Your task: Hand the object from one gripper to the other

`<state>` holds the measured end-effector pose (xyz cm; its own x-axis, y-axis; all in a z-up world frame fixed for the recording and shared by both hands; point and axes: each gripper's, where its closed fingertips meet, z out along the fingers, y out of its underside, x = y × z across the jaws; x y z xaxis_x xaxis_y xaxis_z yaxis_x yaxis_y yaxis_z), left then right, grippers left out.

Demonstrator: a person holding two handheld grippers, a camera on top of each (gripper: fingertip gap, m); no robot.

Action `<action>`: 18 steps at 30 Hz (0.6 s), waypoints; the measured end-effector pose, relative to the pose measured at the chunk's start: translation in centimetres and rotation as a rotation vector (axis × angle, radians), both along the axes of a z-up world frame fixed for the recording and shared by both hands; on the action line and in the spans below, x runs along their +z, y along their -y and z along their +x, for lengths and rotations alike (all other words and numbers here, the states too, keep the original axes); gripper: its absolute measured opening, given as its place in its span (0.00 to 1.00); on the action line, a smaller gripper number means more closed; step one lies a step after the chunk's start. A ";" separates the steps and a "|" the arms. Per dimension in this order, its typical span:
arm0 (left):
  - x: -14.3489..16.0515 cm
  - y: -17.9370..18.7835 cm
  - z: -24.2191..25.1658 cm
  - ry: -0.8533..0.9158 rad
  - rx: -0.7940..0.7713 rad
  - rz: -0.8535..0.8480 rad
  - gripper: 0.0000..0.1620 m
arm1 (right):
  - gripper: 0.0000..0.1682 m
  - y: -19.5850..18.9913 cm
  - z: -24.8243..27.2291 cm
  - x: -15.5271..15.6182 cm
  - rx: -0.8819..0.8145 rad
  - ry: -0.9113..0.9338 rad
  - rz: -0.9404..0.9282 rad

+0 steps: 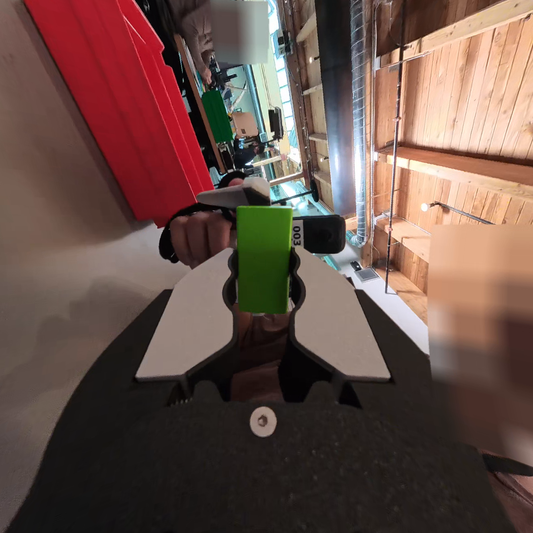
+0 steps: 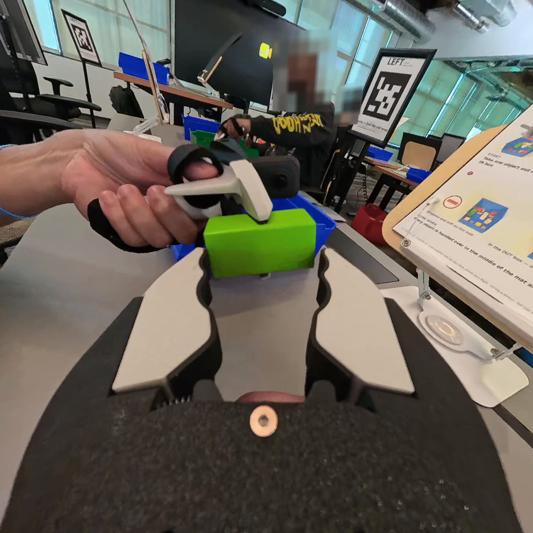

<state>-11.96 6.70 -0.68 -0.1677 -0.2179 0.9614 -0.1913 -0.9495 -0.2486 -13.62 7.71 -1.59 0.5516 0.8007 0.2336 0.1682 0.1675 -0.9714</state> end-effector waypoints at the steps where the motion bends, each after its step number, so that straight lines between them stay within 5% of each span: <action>1: -0.1 0.1 0.2 -0.004 -0.001 0.000 0.21 | 0.41 0.2 0.1 0.0 -0.007 -0.004 0.007; 10: 0.8 3.5 -2.3 0.020 -0.072 0.222 0.33 | 0.40 2.0 4.0 2.9 -0.052 -0.023 0.009; 15: -2.3 4.6 -7.2 -0.208 0.061 0.592 0.31 | 0.40 1.6 15.4 6.1 -0.240 0.140 0.014; 18: -3.2 4.9 -9.7 -0.298 0.157 0.727 0.31 | 0.40 -0.7 23.8 1.5 -0.377 0.405 -0.195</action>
